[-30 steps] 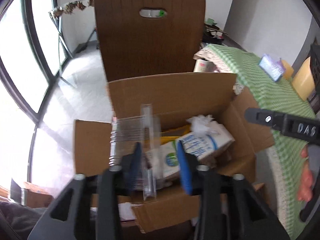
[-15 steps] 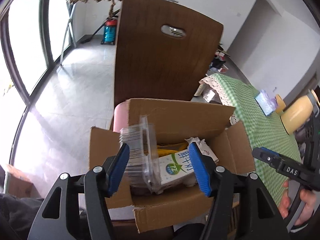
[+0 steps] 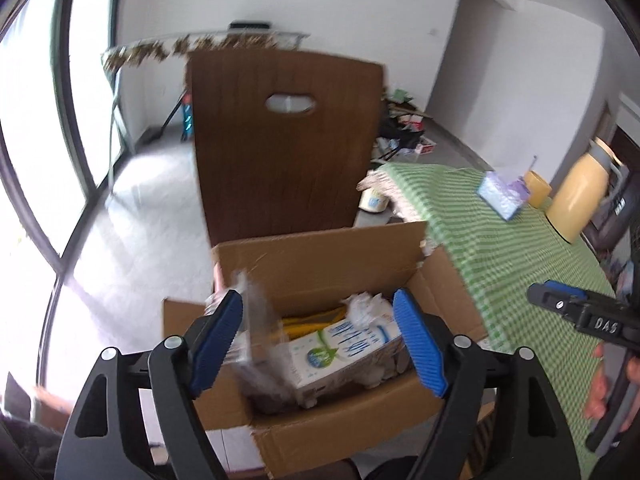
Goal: Collect trash
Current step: 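Move both open tools back over the table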
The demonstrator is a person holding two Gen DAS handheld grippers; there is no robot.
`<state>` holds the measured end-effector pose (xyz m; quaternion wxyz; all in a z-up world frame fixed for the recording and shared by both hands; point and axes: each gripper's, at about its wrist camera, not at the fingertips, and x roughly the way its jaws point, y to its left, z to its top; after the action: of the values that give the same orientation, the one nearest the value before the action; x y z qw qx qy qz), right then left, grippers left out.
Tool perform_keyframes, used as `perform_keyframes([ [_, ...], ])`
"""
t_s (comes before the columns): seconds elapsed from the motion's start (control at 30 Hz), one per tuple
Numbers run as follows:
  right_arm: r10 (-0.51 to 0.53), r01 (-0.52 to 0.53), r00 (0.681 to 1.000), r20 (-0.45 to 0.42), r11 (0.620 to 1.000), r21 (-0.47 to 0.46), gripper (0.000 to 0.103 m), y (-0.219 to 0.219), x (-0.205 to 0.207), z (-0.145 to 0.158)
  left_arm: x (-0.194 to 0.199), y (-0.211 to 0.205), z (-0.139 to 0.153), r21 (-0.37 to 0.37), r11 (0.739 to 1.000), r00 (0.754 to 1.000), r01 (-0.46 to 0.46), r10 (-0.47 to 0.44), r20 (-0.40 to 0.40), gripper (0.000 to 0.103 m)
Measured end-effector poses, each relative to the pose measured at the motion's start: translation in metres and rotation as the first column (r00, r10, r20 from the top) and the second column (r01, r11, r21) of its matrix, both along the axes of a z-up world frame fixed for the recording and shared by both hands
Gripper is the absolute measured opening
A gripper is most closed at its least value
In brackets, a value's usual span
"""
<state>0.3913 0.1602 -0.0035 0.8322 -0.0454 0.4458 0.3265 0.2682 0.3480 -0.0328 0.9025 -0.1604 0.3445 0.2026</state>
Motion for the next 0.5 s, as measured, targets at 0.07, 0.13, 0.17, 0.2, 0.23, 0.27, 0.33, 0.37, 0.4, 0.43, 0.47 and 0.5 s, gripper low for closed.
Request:
perform_keyframes([
  [0.07,-0.058,0.058,0.998,0.03,0.998,0.009,0.066,-0.033,0.003,0.007,0.013,-0.021,0.006,0.027,0.998,0.998,0.051,-0.052,0.021,0.076],
  [0.13,-0.121,0.121,0.99,0.067,0.993,0.003,0.066,-0.066,0.006,0.014,0.029,-0.043,0.009,0.038,0.994,0.994,0.102,-0.103,0.033,0.08],
  [0.17,-0.16,0.161,0.983,0.085,0.987,0.001,0.066,-0.087,0.008,0.018,0.037,-0.054,0.011,0.041,0.991,0.991,0.128,-0.129,0.042,0.081],
  [0.2,-0.189,0.189,0.977,0.098,0.982,0.002,0.066,-0.104,0.008,0.02,0.046,-0.067,0.013,0.042,0.987,0.986,0.154,-0.156,0.05,0.082],
  [0.23,-0.228,0.23,0.966,0.122,0.973,0.002,0.066,-0.129,0.008,0.024,0.059,-0.085,0.015,0.04,0.979,0.978,0.198,-0.2,0.064,0.082],
  [0.27,-0.258,0.26,0.956,0.141,0.966,-0.001,0.066,-0.149,0.008,0.026,0.069,-0.099,0.017,0.037,0.972,0.969,0.233,-0.236,0.075,0.084],
  [0.33,-0.364,0.375,0.91,0.2,0.927,-0.019,0.068,-0.211,0.006,0.032,0.092,-0.134,0.021,0.033,0.948,0.942,0.318,-0.319,0.099,0.088],
  [0.37,-0.425,0.441,0.879,0.216,0.897,-0.026,0.069,-0.244,0.005,0.033,0.104,-0.154,0.022,0.03,0.931,0.924,0.364,-0.365,0.114,0.091],
  [0.4,-0.472,0.489,0.853,0.221,0.872,-0.026,0.069,-0.269,0.004,0.034,0.119,-0.18,0.023,0.025,0.907,0.898,0.421,-0.421,0.131,0.092],
  [0.43,-0.525,0.542,0.822,0.222,0.84,-0.019,0.069,-0.3,0.003,0.035,0.131,-0.202,0.023,0.02,0.884,0.874,0.467,-0.465,0.144,0.092],
  [0.47,-0.586,0.605,0.778,0.226,0.796,-0.016,0.069,-0.339,0.0,0.035,0.141,-0.218,0.023,0.012,0.865,0.854,0.502,-0.498,0.152,0.092],
  [0.5,-0.619,0.641,0.75,0.234,0.767,-0.025,0.07,-0.363,-0.002,0.034,0.153,-0.242,0.022,0.0,0.835,0.823,0.551,-0.543,0.164,0.093],
])
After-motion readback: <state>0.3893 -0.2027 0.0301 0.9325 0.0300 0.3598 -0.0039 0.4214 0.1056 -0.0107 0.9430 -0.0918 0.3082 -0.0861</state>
